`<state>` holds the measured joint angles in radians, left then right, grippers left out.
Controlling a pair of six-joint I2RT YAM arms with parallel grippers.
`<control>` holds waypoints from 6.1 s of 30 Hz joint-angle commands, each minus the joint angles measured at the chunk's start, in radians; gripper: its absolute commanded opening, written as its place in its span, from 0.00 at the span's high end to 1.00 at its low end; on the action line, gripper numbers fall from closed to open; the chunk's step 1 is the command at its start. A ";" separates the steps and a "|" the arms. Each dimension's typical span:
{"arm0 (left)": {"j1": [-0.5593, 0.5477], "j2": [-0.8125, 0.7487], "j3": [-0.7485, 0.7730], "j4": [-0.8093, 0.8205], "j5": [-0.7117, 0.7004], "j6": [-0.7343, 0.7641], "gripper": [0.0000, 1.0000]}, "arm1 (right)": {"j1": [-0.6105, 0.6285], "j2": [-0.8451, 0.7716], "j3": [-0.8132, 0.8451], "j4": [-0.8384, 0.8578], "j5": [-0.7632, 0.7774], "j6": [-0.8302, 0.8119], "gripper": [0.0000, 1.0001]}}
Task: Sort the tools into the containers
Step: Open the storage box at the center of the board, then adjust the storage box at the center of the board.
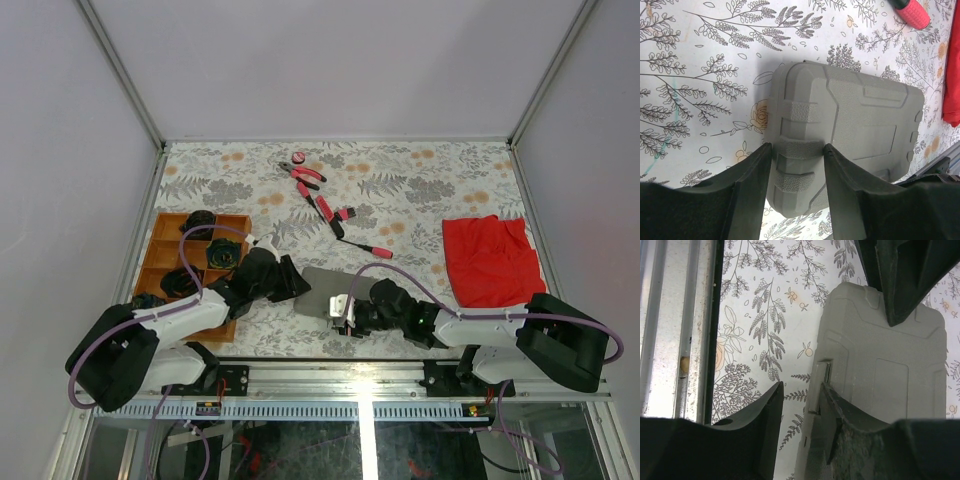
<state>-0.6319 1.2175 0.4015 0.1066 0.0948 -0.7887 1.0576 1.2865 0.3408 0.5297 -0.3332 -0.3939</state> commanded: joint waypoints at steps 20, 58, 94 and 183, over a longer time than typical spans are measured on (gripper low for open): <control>0.004 0.053 -0.031 -0.137 -0.048 0.023 0.58 | 0.022 0.041 0.000 -0.191 -0.196 0.009 0.69; 0.003 0.041 -0.025 -0.145 -0.042 0.019 0.58 | 0.023 -0.030 -0.014 0.103 -0.016 -0.006 0.43; 0.002 0.033 -0.011 -0.160 -0.067 0.035 0.56 | 0.024 -0.107 0.012 0.015 -0.066 0.126 0.35; -0.242 -0.106 -0.032 -0.112 -0.255 -0.212 0.27 | -0.438 0.048 0.236 -0.565 -0.038 0.753 0.28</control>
<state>-0.9054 1.1152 0.3649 -0.0528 -0.1738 -1.0687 0.6136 1.3685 0.6079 0.0078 -0.3382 0.3134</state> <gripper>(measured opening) 0.738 0.735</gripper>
